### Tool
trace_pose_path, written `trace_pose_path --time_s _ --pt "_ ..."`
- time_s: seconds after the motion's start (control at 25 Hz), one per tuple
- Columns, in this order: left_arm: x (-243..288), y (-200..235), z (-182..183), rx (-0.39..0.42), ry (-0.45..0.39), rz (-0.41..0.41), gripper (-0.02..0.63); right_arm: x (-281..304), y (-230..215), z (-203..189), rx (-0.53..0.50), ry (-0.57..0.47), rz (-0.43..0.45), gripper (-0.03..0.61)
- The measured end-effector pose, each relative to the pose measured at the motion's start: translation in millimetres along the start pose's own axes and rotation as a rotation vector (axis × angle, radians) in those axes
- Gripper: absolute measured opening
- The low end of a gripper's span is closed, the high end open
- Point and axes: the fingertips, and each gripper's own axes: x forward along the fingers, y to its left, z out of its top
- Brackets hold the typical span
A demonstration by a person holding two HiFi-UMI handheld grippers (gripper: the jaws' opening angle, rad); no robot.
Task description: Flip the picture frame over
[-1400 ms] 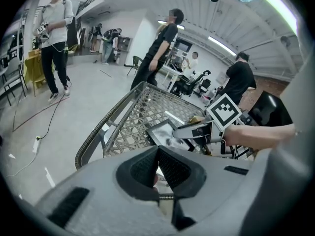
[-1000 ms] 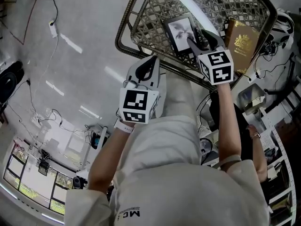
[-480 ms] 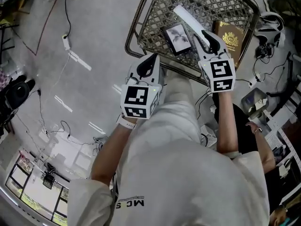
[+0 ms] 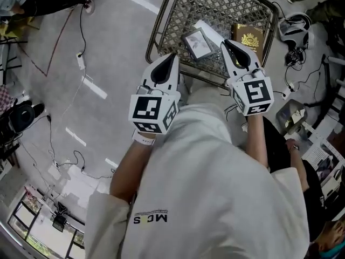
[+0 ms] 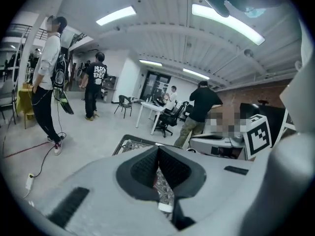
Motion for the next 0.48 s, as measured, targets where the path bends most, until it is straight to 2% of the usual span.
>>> trace_pose_path --time_s 0.08,0.24,0.48 --pt "-8 -3 15 -0.002 -0.043 -0.012 0.020 -12 14 16 -0.019 -0.049 0.017 0.027" --pt "-22 -13 34 0.060 -0.109 -0.023 0.020 -38 36 37 -0.100 -0.114 0.003 0.017" --pt "-39 -29 48 0.132 -0.164 -0.042 0.020 -68 51 62 -0.085 -0.243 -0.050 0.017"
